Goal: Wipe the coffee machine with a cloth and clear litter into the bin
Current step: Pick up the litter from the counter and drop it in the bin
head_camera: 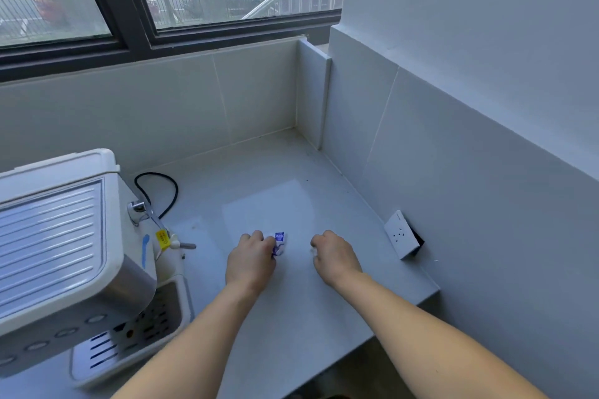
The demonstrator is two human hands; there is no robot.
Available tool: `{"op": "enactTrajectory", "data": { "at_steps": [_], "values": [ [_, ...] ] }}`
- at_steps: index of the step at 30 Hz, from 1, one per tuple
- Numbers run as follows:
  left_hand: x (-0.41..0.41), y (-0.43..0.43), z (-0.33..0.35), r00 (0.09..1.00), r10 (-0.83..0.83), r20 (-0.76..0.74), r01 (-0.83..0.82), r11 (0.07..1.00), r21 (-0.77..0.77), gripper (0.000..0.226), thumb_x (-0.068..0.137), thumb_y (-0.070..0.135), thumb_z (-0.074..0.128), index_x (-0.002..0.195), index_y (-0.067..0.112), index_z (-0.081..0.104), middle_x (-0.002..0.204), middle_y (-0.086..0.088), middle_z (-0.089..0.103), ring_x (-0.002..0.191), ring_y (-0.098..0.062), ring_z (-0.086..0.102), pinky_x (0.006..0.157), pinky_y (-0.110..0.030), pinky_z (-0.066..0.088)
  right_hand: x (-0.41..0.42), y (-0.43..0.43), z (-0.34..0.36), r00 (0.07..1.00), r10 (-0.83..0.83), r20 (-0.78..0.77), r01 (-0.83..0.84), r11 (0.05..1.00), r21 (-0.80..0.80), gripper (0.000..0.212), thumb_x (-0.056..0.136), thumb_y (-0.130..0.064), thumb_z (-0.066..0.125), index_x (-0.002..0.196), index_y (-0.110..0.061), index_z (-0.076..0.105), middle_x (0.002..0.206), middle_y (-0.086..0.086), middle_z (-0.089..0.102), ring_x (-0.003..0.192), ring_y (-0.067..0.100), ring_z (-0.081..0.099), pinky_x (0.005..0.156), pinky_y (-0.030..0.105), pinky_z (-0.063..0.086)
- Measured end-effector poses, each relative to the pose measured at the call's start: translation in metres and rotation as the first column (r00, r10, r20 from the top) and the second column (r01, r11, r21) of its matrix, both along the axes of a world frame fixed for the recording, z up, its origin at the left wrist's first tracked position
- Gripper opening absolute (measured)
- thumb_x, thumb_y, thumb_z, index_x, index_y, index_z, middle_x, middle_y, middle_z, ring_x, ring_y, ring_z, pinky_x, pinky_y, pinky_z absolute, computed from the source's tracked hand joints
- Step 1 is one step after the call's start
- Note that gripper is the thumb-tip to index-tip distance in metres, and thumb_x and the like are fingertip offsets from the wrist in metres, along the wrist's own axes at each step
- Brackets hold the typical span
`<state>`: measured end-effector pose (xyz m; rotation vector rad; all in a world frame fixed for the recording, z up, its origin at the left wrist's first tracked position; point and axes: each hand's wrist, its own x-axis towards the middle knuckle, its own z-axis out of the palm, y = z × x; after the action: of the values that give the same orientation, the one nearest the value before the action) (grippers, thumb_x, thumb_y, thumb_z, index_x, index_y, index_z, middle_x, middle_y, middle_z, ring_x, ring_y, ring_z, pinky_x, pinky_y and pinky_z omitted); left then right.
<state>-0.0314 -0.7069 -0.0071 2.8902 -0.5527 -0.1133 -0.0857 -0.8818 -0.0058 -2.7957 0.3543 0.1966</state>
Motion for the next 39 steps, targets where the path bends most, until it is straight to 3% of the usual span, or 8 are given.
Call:
{"op": "enactTrajectory", "data": {
  "at_steps": [15,21,29,39],
  "values": [
    [-0.130,-0.018,0.026,0.998,-0.039,0.056,0.042,0.998,-0.051,0.018,0.087,0.008,0.046,0.097,0.015,0.060,0.101,0.001,0.056,0.098,-0.023,0.048,0.063,-0.031,0.041,-0.142,-0.031,0.015,0.995,-0.070,0.065,0.067,0.996,0.053,0.019,0.096,-0.012,0.048,0.108,-0.010,0.063,0.106,0.009,0.058,0.092,0.032,0.059,0.082,0.040,0.052],
    [-0.167,-0.024,0.026,0.993,-0.110,0.044,0.114,0.989,-0.097,0.019,0.087,0.009,0.046,0.097,0.016,0.060,0.101,0.003,0.056,0.098,-0.022,0.047,0.066,-0.031,0.042,-0.188,-0.036,0.017,0.989,-0.123,0.079,0.119,0.992,0.046,0.022,0.095,-0.013,0.050,0.110,-0.011,0.066,0.109,0.011,0.060,0.099,0.033,0.061,0.083,0.037,0.051],
    [-0.187,-0.008,0.021,0.972,-0.230,0.049,0.235,0.963,-0.132,0.019,0.087,0.010,0.045,0.096,0.017,0.061,0.100,0.004,0.057,0.098,-0.021,0.047,0.065,-0.031,0.043,-0.229,-0.016,0.023,0.964,-0.257,0.062,0.255,0.966,0.043,0.017,0.092,-0.015,0.050,0.096,-0.007,0.065,0.099,0.011,0.059,0.092,0.034,0.060,0.076,0.036,0.049],
    [-0.232,0.016,0.016,0.932,-0.354,0.078,0.361,0.925,-0.114,0.017,0.090,0.017,0.048,0.098,0.017,0.063,0.101,0.003,0.060,0.097,-0.021,0.050,0.063,-0.032,0.039,-0.287,0.018,0.007,0.935,-0.351,0.042,0.350,0.936,0.026,0.021,0.094,-0.013,0.051,0.109,-0.015,0.065,0.107,0.005,0.057,0.093,0.029,0.058,0.076,0.033,0.049]
  ]
}}
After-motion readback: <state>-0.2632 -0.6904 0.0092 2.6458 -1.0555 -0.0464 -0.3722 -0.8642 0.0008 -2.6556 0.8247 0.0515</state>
